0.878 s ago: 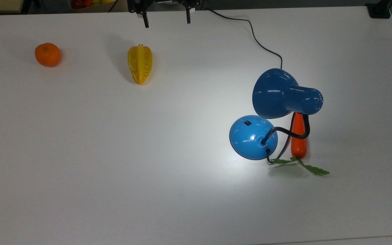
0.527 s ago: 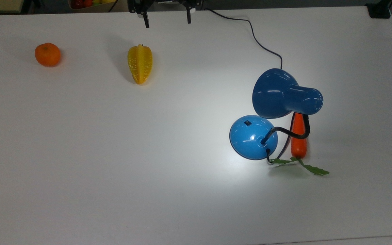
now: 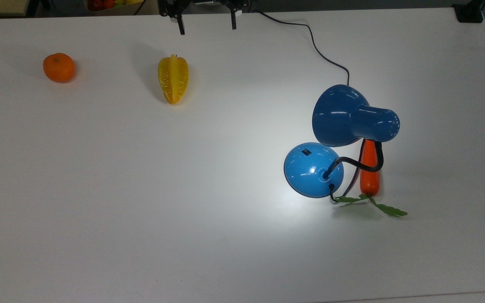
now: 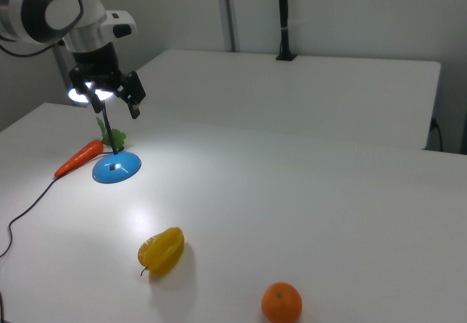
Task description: Turn off lamp
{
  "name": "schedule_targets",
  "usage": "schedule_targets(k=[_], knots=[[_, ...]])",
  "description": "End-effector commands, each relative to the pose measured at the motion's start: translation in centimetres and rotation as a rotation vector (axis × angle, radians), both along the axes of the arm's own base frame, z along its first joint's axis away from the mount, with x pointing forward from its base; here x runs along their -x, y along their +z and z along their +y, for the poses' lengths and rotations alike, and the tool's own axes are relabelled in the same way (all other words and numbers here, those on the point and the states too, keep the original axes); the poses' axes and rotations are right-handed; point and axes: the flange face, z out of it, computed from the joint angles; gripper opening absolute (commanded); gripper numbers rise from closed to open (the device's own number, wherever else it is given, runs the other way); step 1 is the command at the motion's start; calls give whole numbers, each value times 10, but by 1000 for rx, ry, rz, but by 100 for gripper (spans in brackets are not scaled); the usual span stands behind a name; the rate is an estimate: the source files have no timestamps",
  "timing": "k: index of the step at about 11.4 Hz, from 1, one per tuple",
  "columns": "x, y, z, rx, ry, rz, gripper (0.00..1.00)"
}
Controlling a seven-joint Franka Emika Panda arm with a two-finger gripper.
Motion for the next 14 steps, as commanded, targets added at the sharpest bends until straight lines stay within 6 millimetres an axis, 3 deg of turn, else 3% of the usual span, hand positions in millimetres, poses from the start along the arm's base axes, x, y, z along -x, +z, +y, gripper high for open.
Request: schedule_targets(k=[1,7,11,14], knots=[[2,-3,2,15,26,-10,81],[3,-3,4,5,46,-8,21],[5,-13,15,6,64,10,3],[6,-16,24,7,81,15,1]])
